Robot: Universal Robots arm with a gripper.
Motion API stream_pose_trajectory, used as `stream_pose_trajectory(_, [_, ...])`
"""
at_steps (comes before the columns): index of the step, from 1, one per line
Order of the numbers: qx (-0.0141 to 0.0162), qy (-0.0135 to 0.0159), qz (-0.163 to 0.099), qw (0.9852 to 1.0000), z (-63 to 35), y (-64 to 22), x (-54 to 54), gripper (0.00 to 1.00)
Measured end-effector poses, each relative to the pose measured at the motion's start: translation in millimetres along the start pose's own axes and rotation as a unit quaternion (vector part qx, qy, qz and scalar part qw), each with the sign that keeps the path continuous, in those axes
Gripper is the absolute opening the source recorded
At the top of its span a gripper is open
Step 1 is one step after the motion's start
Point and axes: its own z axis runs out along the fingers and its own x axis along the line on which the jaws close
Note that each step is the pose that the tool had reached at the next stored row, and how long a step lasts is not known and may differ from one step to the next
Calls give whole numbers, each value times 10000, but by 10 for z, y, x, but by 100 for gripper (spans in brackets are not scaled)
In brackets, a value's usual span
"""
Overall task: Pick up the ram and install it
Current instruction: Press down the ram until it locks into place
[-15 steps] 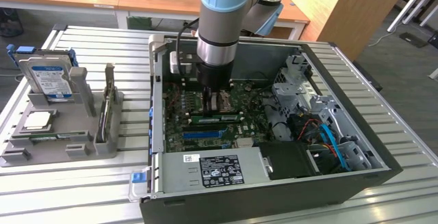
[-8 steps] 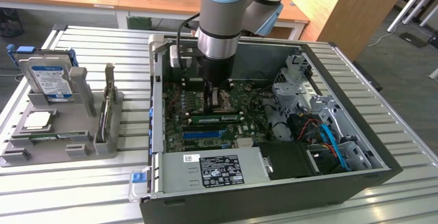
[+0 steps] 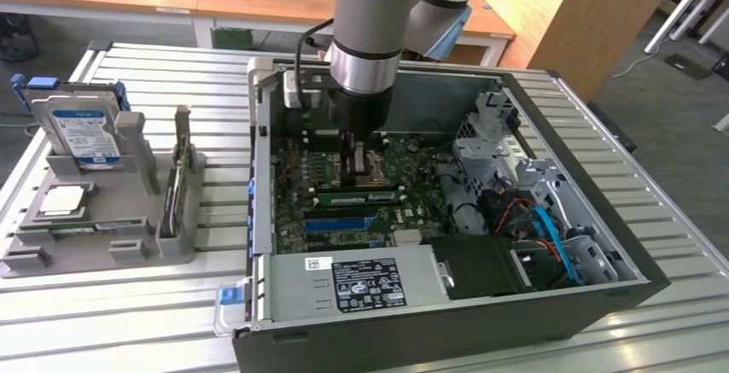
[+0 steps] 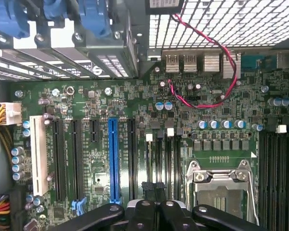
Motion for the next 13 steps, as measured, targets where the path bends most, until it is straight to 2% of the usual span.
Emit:
stream_pose_trajectory(2, [-3, 0, 1, 10000, 2, -47, -2, 10])
stream_pose_trajectory(7, [-33, 1, -1, 10000, 8, -219, -9, 10])
stream_pose_trajectory(13, [-62, 2, -1, 10000, 13, -353, -15, 10])
